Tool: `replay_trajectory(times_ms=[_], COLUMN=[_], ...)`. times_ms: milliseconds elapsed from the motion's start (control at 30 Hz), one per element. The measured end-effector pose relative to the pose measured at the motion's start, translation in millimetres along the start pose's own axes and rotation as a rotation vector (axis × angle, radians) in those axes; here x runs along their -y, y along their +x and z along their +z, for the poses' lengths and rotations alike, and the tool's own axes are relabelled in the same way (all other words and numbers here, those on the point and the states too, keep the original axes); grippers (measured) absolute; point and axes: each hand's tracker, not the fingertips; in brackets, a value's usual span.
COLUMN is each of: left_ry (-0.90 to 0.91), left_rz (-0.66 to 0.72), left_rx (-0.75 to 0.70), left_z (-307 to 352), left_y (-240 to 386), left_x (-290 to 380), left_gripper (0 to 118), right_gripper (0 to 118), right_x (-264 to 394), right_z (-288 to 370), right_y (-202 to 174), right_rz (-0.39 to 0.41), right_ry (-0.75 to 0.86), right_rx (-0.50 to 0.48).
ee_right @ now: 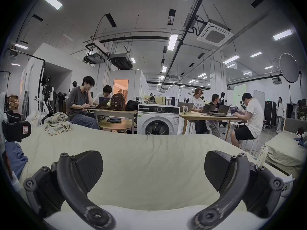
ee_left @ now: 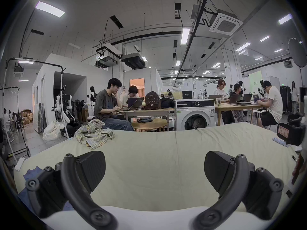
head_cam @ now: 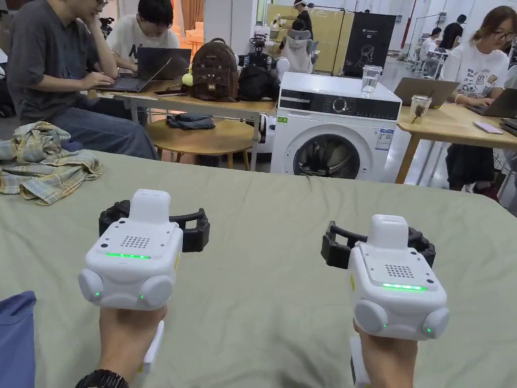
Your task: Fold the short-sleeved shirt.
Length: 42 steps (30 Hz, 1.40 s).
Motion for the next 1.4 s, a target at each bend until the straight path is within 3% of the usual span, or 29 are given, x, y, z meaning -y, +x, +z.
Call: replay_trajectory(times_ms=[1400], left_ry=[0.005], left_rz=[-0.01], left_rx=[0.011], left_z=[7], left_y=[3], left_x=[-5], left_gripper=[117], right_gripper=[118], right_x=[-8], right_z=[-1], right_y=[1], right_rz=[-0.01], right_ry=[-0.011], right_rx=[0.009])
